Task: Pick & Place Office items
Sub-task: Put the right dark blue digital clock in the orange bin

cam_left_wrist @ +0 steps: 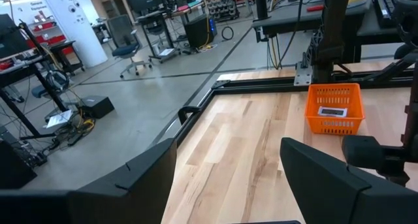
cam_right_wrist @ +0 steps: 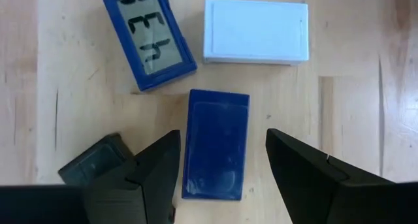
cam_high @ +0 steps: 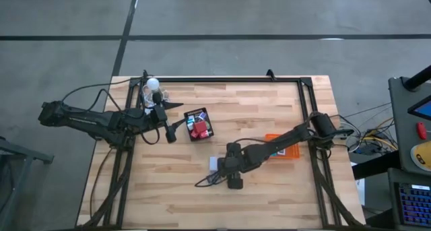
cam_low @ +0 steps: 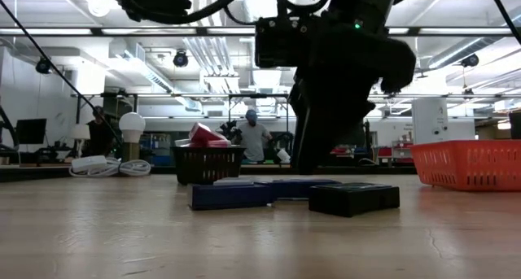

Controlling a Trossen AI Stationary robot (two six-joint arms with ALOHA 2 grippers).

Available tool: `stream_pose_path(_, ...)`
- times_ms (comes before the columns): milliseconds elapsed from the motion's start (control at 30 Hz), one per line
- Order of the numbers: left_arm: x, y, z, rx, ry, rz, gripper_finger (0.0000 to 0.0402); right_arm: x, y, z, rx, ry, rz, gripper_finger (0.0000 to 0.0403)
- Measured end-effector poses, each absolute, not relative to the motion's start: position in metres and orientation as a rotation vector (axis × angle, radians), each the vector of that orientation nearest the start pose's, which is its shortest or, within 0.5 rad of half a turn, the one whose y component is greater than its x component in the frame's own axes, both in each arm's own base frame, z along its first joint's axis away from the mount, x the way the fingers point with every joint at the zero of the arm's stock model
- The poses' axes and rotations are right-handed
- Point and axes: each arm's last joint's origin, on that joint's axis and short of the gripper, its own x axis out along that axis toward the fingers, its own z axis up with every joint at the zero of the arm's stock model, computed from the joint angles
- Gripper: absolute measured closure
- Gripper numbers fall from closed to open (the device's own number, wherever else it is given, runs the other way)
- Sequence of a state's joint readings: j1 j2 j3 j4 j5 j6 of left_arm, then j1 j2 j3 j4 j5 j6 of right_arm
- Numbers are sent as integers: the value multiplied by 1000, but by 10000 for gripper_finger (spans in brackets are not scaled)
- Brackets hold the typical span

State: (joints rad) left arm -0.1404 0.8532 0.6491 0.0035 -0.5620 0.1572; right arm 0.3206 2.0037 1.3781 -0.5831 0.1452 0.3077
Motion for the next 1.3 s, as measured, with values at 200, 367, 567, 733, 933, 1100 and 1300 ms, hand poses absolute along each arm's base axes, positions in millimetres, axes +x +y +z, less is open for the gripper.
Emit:
stream_pose_path(200, 189, -11, 293, 224, 223, 404, 126, 382, 124, 144, 13, 1221, -2, 181)
stream_pose_path(367, 189, -11, 293, 224, 222, 405, 126, 382, 124, 141, 12, 1227, -4, 181)
stream_pose_path(567, 189, -11, 293, 224, 223, 405, 126, 382, 124, 141, 11, 1230, -5, 185)
stream_pose_path(733, 189, -11, 293, 224, 223, 405, 126, 382, 122, 141, 13, 1228, -9, 208)
stream_pose_path(933, 189, -11, 293, 224, 222, 405, 126, 383, 119, 142, 18, 1227, -15, 252)
stream_pose_path(1100, 189, -11, 293, 224, 223, 404, 126, 383, 119, 142, 18, 1226, -15, 254)
stream_pose_path(1300, 189, -11, 293, 224, 223, 405, 126, 380, 118, 147, 16, 1231, -16, 232)
